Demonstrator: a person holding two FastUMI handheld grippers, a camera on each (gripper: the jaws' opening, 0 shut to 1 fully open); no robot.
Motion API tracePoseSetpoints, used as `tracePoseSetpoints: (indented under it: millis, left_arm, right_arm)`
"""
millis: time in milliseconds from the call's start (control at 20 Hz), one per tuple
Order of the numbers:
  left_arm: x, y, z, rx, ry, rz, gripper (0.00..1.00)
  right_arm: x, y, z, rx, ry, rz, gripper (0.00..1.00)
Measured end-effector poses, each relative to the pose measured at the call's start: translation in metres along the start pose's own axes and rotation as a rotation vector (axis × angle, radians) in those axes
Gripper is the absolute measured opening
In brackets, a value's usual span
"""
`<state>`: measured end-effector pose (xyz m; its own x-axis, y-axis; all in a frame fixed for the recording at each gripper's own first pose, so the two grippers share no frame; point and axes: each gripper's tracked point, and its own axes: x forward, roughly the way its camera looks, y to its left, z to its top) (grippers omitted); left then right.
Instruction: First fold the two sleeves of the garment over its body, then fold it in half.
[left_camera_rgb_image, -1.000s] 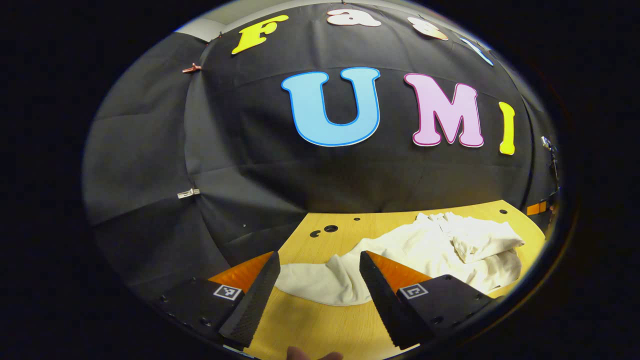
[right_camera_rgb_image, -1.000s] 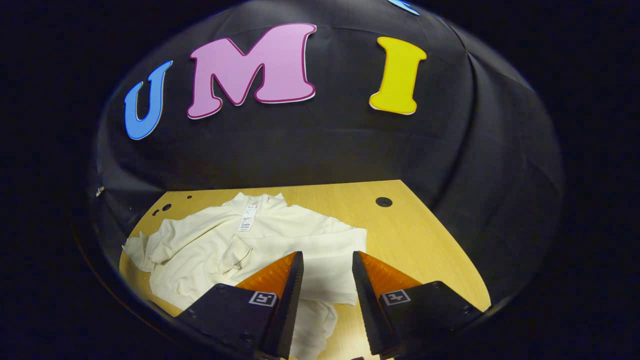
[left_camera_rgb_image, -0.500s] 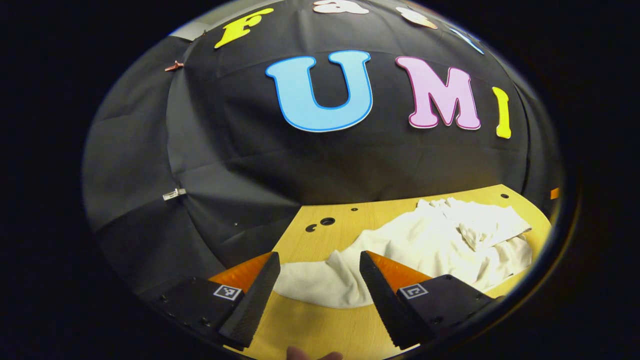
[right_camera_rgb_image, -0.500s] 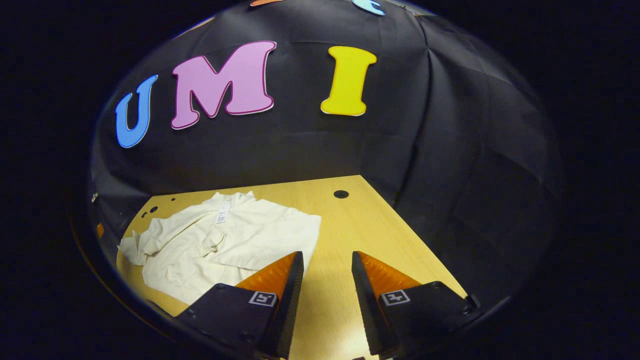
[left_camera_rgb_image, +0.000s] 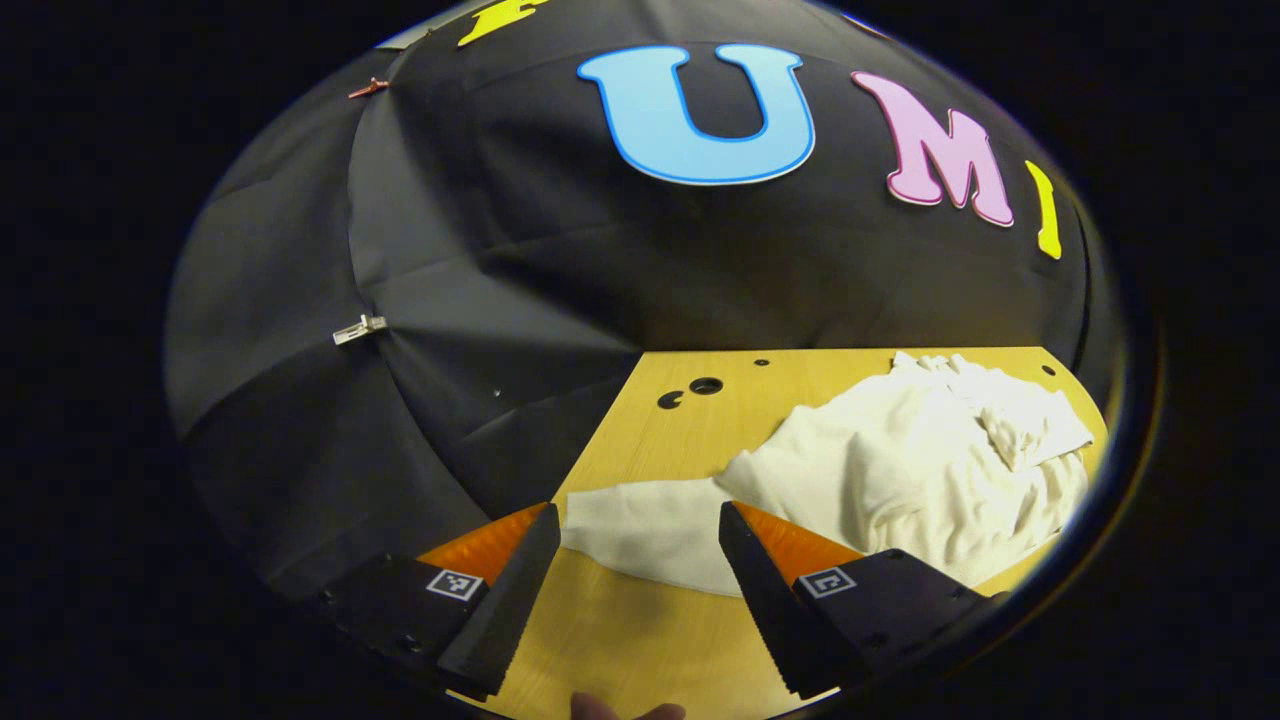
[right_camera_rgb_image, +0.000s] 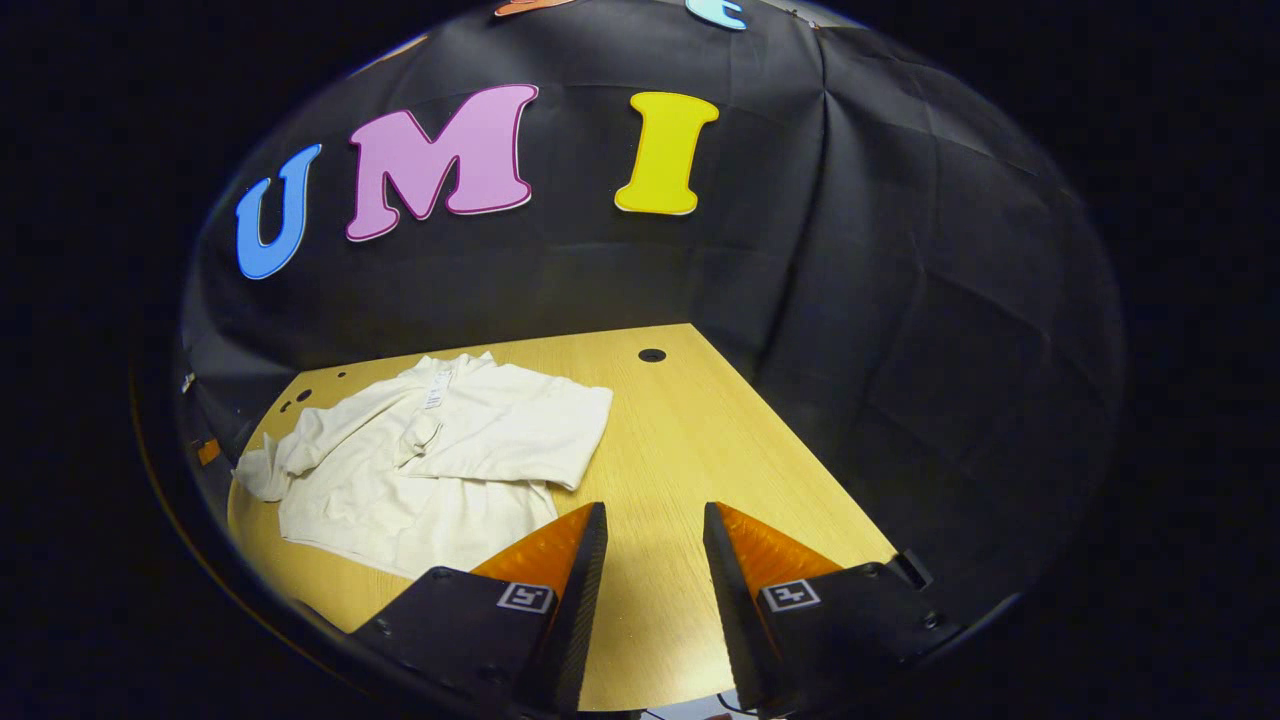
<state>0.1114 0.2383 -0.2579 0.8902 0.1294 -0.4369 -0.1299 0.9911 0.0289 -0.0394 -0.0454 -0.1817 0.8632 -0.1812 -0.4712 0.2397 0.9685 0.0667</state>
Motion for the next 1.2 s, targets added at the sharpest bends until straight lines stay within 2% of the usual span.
tracePoseSetpoints:
  millis: [350, 800, 1100, 1200]
  left_arm:
    - [0.060, 0.030, -0.020, 0.055, 0.096, 0.001, 0.99]
    - [0.120, 0.044, -0.049, 0.037, 0.236, 0.004, 0.99]
    - [0.139, 0.046, -0.072, 0.046, 0.331, 0.002, 0.98]
    - [0.143, 0.045, -0.071, 0.049, 0.330, -0.006, 1.00]
  right_arm:
    - [-0.043, 0.022, -0.012, 0.009, 0.007, 0.033, 0.60]
    - [-0.100, 0.077, -0.016, 0.025, 0.015, 0.124, 0.60]
    - [-0.107, 0.095, -0.010, 0.006, 0.023, 0.155, 0.60]
    - [-0.108, 0.101, -0.003, 0.008, 0.014, 0.165, 0.60]
